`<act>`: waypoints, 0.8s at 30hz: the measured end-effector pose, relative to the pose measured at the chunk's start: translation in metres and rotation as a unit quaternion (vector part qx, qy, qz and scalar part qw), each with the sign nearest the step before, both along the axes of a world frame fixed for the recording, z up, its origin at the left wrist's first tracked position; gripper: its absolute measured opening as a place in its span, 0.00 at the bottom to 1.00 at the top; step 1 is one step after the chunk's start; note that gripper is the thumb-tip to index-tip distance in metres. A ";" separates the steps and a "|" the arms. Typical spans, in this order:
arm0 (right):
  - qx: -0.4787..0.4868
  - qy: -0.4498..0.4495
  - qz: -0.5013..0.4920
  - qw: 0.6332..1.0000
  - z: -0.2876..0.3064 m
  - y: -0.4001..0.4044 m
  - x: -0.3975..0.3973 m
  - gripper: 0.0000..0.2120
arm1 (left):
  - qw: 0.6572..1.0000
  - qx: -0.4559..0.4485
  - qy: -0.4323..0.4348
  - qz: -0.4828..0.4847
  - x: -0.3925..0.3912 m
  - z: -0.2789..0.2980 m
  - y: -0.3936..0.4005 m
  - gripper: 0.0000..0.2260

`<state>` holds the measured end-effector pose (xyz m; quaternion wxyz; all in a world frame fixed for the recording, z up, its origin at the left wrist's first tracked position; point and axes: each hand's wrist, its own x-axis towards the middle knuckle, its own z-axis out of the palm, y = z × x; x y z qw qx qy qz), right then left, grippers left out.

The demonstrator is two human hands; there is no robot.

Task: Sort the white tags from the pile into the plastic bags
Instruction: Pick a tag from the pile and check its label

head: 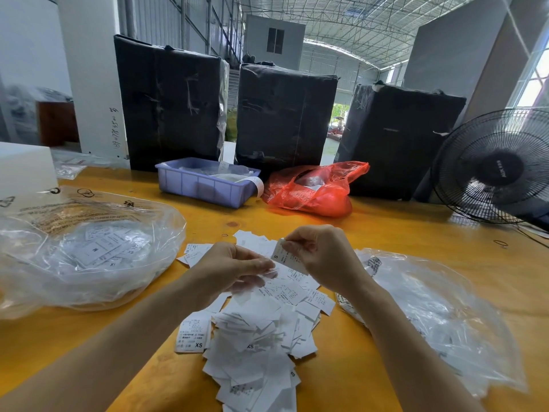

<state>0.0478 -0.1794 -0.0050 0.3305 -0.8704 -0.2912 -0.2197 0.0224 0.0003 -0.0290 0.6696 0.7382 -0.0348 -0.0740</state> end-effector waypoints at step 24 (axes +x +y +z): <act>0.032 0.235 0.050 0.970 -0.003 0.004 -0.004 0.20 | 0.999 -0.011 -0.035 0.012 -0.001 -0.005 -0.007 0.09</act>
